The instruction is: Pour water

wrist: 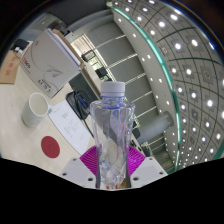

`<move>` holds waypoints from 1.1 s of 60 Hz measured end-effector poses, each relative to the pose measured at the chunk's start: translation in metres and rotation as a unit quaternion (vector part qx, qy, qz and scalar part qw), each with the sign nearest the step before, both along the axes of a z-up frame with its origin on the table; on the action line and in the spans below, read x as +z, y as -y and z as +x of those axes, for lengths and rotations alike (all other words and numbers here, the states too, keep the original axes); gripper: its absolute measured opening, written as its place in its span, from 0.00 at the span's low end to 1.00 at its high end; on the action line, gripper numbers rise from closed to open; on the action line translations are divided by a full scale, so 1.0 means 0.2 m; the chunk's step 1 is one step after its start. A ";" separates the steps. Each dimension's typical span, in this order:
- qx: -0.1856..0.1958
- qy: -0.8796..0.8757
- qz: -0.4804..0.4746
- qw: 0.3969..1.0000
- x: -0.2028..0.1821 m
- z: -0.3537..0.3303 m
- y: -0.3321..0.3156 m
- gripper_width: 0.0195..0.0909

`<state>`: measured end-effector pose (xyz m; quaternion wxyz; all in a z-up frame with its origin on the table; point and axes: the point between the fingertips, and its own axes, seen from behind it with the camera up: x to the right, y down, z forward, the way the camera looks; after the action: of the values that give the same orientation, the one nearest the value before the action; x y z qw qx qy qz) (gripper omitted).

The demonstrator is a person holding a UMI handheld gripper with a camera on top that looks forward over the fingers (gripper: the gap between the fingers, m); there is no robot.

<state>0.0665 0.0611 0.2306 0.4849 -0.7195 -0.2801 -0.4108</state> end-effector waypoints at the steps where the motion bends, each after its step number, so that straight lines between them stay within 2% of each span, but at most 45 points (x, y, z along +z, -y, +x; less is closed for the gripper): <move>1: 0.005 0.021 -0.003 1.000 0.01 -0.03 -0.03 0.20; 12: 0.046 0.262 -0.022 0.964 0.03 -0.24 -0.27 0.20; 21: 0.086 0.398 -0.042 0.912 -0.05 -0.38 -0.35 0.20; 30: 0.095 0.487 -0.062 0.866 -0.12 -0.39 -0.41 0.20; 49: 0.096 0.479 -0.075 0.869 -0.12 -0.38 -0.42 0.20; 58: 0.084 0.377 -0.070 0.920 -0.06 -0.32 -0.39 0.20; 66: 0.075 0.187 -0.064 0.977 -0.04 -0.32 -0.35 0.20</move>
<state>0.0032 0.1315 0.2216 0.4063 -0.6361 -0.4449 -0.4821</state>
